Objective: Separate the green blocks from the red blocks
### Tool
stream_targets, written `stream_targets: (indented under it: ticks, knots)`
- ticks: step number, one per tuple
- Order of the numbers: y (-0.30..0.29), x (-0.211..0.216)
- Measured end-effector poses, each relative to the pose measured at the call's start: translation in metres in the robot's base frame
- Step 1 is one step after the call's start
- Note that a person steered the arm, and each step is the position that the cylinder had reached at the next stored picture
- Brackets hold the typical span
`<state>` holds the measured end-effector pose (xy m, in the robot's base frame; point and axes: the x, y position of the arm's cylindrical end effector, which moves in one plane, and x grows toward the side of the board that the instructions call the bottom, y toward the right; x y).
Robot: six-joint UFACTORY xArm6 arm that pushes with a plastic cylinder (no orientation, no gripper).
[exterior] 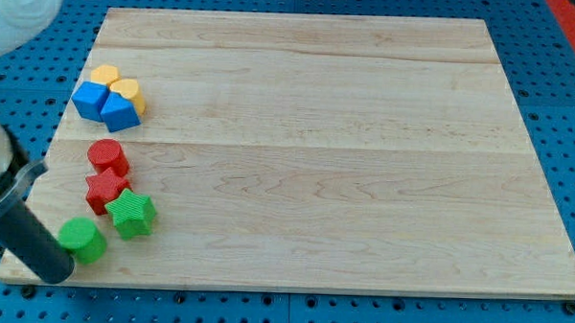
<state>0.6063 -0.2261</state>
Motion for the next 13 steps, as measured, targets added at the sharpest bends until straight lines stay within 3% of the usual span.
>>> stream_targets:
  ticks: [2, 5, 6, 11, 13]
  knots:
    - [0.040, -0.029]
    - [0.167, -0.073]
    - [0.176, -0.012]
    - [0.057, -0.042]
    - [0.088, -0.070]
